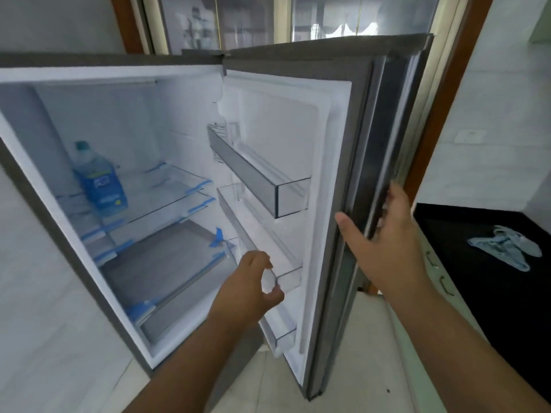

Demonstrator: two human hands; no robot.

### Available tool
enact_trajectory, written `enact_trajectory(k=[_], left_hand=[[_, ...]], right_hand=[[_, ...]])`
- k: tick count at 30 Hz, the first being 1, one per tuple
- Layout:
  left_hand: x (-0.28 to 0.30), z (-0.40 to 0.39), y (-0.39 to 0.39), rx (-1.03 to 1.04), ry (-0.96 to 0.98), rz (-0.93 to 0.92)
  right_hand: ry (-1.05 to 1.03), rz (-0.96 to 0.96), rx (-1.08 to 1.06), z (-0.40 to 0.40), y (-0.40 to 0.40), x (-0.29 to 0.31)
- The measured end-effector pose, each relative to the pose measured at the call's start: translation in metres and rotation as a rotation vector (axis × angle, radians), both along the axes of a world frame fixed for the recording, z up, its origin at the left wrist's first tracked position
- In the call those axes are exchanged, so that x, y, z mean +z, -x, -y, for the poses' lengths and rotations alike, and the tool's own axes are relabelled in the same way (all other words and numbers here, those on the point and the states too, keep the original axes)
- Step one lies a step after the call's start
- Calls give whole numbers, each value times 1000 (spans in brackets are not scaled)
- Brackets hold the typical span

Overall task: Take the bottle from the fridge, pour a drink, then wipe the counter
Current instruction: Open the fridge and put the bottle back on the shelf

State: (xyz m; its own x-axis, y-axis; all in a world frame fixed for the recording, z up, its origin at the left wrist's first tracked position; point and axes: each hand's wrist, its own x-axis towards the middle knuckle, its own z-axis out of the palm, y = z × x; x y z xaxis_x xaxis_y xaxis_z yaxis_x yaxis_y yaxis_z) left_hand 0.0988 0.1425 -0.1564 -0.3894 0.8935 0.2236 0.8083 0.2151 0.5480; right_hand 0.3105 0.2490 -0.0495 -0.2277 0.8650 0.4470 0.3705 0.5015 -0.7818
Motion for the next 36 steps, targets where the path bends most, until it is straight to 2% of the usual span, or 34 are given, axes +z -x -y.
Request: enact_trajectory(k=[3, 11, 15, 18, 22, 26, 32, 36], left_hand=[[-3, 29, 18, 84, -25, 78], [-2, 105, 26, 384, -314, 39], [8, 132, 45, 318, -312, 72], [4, 147, 71, 368, -326, 35], [-4, 162, 101, 471, -292, 29], [1, 169, 127, 554, -255, 127], [8, 172, 154, 548, -352, 158], [7, 177, 178, 604, -350, 125]], right_hand=[[-24, 115, 86, 20, 19, 2], [-153, 99, 374, 79, 97, -12], [-223, 53, 488, 99, 138, -15], [-246, 46, 562, 111, 170, -14], [-299, 57, 578, 126, 213, -13], [-317, 112, 580, 137, 250, -15], [-352, 116, 562, 144, 289, -17], [-393, 290, 610, 142, 308, -16]])
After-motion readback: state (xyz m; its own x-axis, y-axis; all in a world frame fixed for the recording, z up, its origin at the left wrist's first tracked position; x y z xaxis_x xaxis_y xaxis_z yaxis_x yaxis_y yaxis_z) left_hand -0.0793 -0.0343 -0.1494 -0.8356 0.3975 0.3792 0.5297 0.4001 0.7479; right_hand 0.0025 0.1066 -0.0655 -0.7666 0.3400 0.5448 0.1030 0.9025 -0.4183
